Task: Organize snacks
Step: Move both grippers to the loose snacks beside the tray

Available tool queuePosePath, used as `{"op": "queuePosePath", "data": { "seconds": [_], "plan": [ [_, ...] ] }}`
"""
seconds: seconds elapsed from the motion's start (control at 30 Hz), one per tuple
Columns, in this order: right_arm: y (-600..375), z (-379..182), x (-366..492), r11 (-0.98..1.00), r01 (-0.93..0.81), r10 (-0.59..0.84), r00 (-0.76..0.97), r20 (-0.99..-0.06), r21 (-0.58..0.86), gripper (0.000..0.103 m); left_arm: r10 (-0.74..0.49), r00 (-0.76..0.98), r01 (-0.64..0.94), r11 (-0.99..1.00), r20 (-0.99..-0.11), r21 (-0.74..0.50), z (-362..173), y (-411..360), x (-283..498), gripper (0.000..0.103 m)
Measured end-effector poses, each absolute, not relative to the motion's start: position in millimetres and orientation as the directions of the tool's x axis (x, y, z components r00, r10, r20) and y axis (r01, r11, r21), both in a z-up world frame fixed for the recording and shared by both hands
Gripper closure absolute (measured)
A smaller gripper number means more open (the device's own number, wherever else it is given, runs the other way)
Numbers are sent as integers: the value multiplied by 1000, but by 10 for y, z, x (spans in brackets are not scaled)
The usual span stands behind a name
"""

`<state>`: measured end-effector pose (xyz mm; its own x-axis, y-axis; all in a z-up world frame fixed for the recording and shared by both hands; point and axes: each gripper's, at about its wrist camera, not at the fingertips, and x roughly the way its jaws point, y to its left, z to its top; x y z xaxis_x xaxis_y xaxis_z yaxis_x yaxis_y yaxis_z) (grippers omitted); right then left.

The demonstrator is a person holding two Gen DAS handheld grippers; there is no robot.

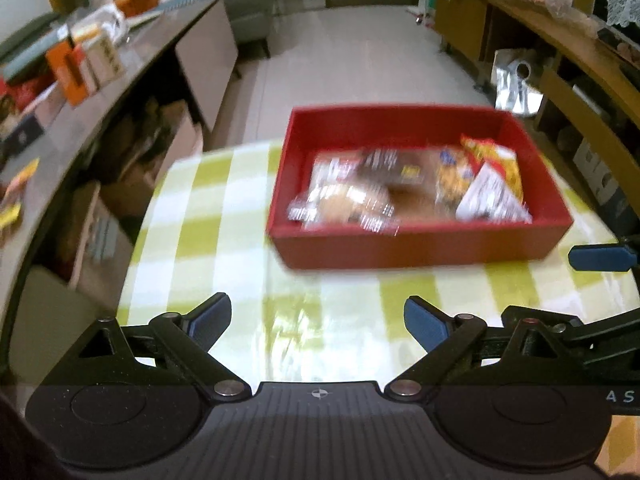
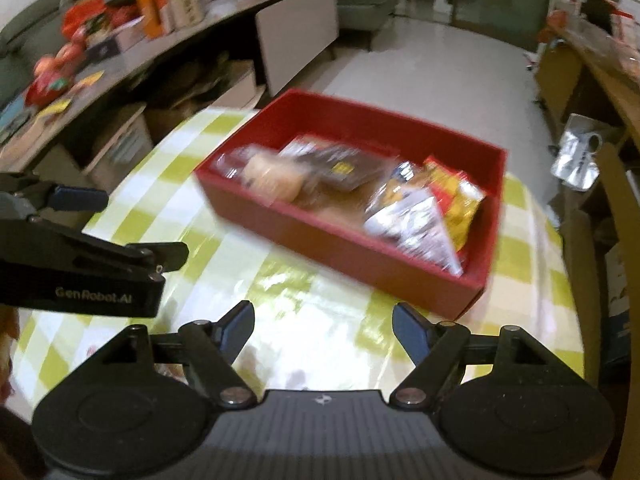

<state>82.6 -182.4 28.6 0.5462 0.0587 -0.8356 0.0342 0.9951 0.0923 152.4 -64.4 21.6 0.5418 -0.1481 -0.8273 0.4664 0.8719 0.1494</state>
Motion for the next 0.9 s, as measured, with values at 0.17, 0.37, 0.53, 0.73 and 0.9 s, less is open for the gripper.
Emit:
{"op": "queuePosePath", "data": {
  "seconds": [0.17, 0.37, 0.53, 0.73, 0.9],
  "plan": [
    [-1597, 115, 662, 996, -35, 89, 485, -870, 83, 15, -110, 489, 440, 888, -865, 136, 74, -316, 1360, 7],
    [-1491, 22, 536, 996, -59, 91, 447, -890, 72, 15, -64, 375, 365, 927, -925, 84, -184, 89, 1151, 7],
    [-1492, -26, 474, 996, -57, 82, 426, -901, 64, 13, -29, 315, 314, 946, -949, 76, -355, 231, 1057, 7],
    [-1527, -163, 423, 997, -63, 74, 377, -923, 54, 12, -7, 262, 271, 960, -965, 66, -515, 230, 1049, 7],
    [-1582, -212, 449, 997, -53, 75, 359, -930, 59, 11, 30, 249, 248, 964, -968, 94, -628, 220, 1059, 8]
  ]
}}
